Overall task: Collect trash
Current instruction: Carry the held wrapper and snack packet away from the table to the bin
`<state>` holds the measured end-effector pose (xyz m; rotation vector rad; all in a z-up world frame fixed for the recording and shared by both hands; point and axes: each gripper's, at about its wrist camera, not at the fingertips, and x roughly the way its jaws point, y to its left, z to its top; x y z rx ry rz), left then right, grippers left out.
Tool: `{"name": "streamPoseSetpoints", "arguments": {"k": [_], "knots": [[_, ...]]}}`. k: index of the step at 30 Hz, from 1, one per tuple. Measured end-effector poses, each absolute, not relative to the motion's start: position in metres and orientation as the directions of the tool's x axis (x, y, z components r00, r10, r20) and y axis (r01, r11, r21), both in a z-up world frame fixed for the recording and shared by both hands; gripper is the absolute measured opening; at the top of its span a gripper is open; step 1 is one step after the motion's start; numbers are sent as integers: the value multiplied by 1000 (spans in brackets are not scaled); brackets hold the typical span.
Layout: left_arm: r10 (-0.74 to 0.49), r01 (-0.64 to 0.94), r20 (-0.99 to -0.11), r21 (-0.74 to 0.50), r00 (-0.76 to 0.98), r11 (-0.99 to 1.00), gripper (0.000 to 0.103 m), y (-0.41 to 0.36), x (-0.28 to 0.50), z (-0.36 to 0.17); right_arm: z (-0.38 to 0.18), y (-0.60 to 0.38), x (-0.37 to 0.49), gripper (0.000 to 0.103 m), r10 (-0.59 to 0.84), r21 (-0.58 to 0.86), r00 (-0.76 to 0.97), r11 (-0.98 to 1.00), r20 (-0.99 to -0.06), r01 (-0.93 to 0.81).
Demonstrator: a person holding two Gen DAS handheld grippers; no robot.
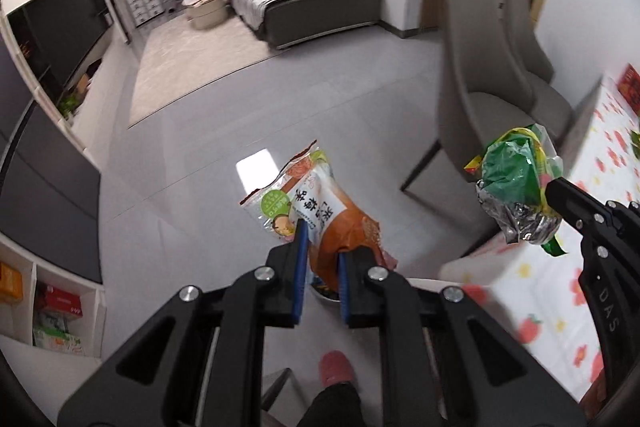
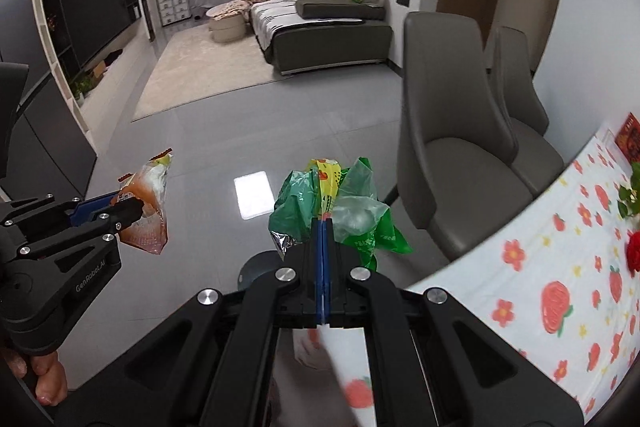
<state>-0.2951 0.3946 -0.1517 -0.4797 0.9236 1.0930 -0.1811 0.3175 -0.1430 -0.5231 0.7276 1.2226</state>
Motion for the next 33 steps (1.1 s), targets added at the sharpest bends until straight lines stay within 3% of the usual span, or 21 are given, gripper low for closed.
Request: {"name": "streamPoseSetpoints", "arguments": {"k": [16, 33], "knots": [[505, -967, -863, 110, 21, 229, 14, 460, -384, -212, -208, 415, -252, 0, 584, 23, 77, 162, -808, -986], [408, -969, -912, 129, -33, 211, 14, 501, -370, -376, -403, 468, -239, 0, 459, 68, 27, 188, -888, -980]]}}
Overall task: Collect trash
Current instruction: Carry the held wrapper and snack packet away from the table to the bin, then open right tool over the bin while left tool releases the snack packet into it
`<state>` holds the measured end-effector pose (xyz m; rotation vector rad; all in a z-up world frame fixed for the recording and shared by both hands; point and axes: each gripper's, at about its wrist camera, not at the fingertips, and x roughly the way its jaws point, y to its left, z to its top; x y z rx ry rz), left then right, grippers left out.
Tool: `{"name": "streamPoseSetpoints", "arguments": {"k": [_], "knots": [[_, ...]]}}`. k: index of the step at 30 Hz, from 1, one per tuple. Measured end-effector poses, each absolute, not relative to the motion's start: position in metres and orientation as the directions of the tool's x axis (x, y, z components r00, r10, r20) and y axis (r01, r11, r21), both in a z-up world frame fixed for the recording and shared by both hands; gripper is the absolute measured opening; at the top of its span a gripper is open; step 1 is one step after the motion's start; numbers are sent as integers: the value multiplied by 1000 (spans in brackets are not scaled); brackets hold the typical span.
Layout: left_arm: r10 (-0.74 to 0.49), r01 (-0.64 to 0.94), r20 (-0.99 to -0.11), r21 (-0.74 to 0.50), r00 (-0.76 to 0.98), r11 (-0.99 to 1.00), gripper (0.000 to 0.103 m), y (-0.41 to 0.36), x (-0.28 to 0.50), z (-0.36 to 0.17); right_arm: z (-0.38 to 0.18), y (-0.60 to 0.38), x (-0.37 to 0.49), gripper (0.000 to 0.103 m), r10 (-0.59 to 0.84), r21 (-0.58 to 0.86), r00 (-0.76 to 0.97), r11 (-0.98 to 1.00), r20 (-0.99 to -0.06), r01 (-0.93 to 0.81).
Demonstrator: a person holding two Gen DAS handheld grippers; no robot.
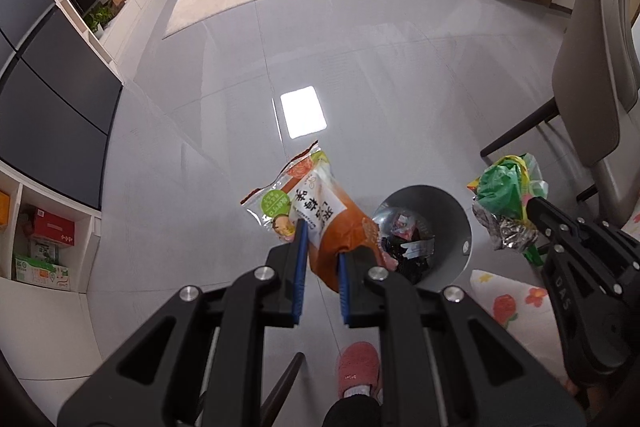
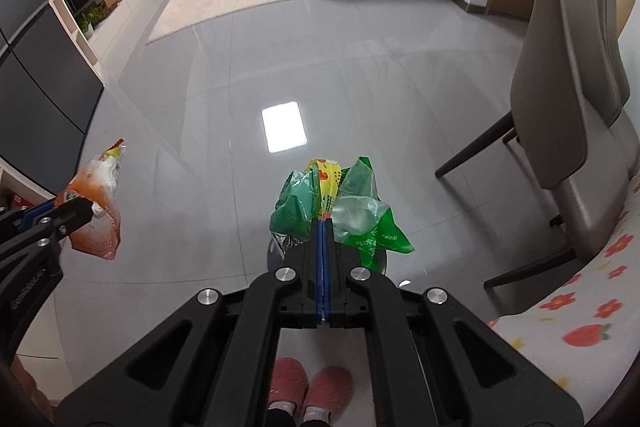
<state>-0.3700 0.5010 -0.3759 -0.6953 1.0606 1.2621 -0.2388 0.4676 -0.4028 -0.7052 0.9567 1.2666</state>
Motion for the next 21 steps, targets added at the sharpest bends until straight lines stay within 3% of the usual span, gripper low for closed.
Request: {"name": "streamPoseSetpoints", "arguments": {"k": [7, 21], "knots": [[379, -960, -925, 129, -26, 250, 14, 505, -356, -434, -468, 477, -229, 0, 419, 66, 23, 197, -908, -978], [328, -949, -945, 110, -8, 294, 14, 522, -333, -497, -522, 481, -215, 0, 390, 99, -15, 196, -921, -976]]}}
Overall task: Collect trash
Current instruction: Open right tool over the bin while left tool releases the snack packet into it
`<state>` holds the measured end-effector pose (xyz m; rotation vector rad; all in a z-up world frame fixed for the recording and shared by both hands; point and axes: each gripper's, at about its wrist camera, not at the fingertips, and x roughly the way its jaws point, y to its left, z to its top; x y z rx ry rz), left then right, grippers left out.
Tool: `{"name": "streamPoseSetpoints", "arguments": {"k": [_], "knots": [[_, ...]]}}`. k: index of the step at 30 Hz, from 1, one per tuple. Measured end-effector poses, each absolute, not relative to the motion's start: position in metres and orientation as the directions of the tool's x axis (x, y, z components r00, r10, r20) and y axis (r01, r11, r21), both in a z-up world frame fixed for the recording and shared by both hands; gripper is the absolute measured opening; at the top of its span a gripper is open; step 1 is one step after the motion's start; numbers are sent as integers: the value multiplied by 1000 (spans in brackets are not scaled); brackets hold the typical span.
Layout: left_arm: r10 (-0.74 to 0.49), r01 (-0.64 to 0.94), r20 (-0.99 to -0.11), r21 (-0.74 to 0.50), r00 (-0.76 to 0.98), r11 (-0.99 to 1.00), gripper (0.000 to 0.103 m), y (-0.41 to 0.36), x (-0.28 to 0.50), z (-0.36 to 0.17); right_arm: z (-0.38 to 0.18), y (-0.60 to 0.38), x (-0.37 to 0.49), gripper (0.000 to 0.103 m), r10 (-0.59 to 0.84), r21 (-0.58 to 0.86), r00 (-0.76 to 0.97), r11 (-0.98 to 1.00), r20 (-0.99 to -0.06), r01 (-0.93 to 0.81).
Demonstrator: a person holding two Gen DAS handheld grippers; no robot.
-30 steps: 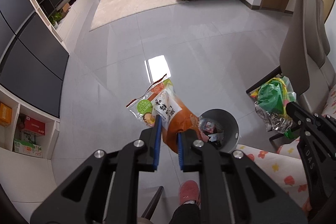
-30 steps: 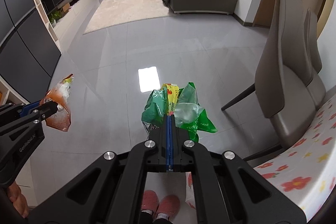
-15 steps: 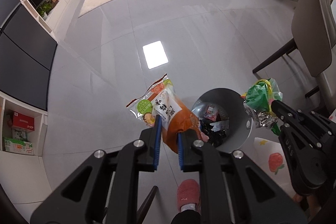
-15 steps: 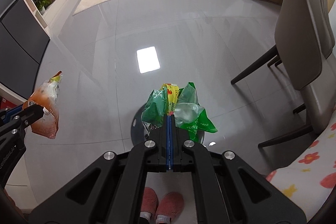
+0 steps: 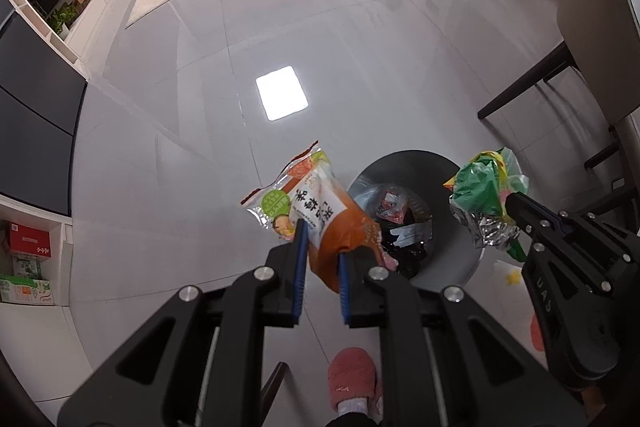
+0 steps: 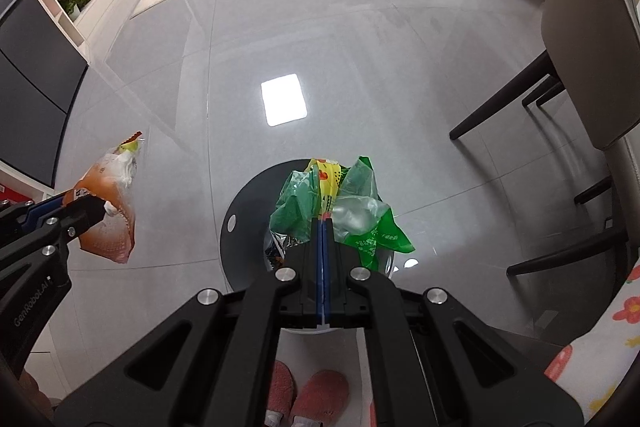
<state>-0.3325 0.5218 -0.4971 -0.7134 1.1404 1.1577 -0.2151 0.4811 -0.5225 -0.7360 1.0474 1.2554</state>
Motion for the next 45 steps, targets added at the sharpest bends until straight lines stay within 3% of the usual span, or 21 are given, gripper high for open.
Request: {"name": "streamPoseSetpoints", "arguments": {"k": [7, 28, 30, 32, 33, 45], "knots": [[312, -951, -950, 108, -13, 290, 14, 529, -328, -509, -532, 481, -206, 4, 391, 116, -26, 209, -920, -971], [258, -913, -962, 23, 91, 407, 19, 534, -294, -526, -532, 476, -180, 5, 383, 39, 83, 302, -920, -953], [262, -908, -961, 32, 87, 418, 34, 535, -289, -527, -531, 475, -178, 5, 383, 37, 88, 307, -919, -951], [292, -903, -953, 54, 80, 426, 56, 532, -285, -524, -531, 474, -177, 5, 383, 36, 90, 311, -919, -950], [303, -900, -950, 64, 77, 431, 60, 530, -284, -522, -530, 474, -176, 5, 384, 36, 91, 312, -919, -950], [313, -904, -949, 100, 39, 415, 60, 526, -300, -491, -500, 472, -184, 5, 398, 59, 72, 307, -915, -950]]}}
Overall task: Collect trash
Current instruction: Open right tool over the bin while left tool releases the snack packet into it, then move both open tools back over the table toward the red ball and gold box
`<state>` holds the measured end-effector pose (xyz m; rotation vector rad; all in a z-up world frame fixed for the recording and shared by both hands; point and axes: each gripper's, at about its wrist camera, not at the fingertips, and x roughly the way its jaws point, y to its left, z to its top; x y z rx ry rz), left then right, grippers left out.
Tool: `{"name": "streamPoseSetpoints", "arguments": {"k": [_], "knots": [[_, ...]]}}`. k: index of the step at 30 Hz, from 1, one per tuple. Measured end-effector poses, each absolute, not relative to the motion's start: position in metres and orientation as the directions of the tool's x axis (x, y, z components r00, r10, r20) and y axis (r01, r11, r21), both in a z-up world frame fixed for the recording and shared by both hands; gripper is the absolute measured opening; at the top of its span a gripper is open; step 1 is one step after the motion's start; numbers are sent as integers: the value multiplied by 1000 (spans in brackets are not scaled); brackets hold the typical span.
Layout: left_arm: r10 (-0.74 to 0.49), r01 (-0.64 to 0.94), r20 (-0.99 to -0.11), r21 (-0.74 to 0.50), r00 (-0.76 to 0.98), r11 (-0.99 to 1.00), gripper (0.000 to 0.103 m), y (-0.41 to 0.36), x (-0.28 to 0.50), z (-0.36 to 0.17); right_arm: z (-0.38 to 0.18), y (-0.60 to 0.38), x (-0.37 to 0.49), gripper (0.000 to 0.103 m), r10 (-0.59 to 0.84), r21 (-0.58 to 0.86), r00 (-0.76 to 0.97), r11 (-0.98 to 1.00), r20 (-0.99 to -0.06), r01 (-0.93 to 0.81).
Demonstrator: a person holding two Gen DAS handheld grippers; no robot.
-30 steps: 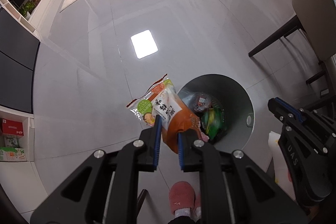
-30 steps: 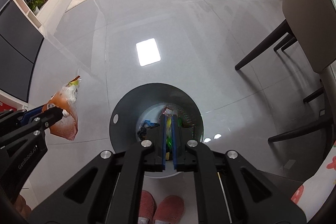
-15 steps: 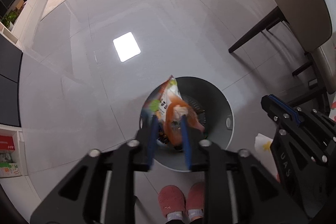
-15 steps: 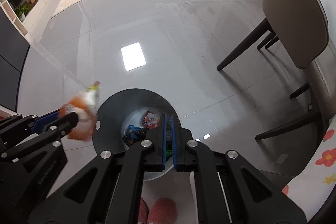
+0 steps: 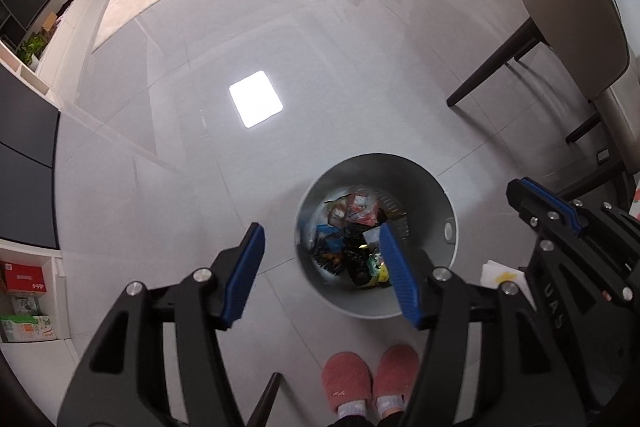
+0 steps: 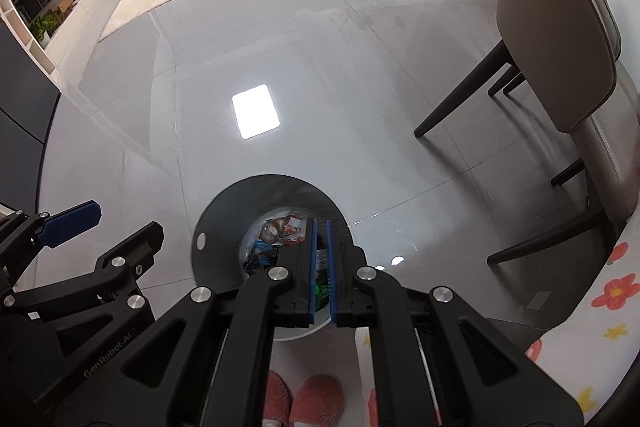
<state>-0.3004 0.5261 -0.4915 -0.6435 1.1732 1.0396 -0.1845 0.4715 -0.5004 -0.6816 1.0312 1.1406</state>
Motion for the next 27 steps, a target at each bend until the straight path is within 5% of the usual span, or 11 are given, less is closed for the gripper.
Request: {"name": "streamPoseSetpoints", "arguments": {"k": [7, 10, 12, 27], "knots": [[349, -912, -937, 142, 1, 384, 60, 516, -332, -417, -424, 461, -210, 7, 440, 84, 35, 248, -897, -965], [365, -915, -931, 142, 6, 377, 61, 508, -344, -376, -374, 449, -222, 28, 483, 93, 22, 212, -875, -973], [376, -917, -926, 130, 23, 377, 64, 501, -351, -342, -335, 439, -229, 33, 516, 98, 12, 186, -856, -978], [432, -762, -859, 80, 274, 642, 70, 408, -320, -169, -152, 338, -201, 33, 625, 161, -61, 105, -778, -981]]}}
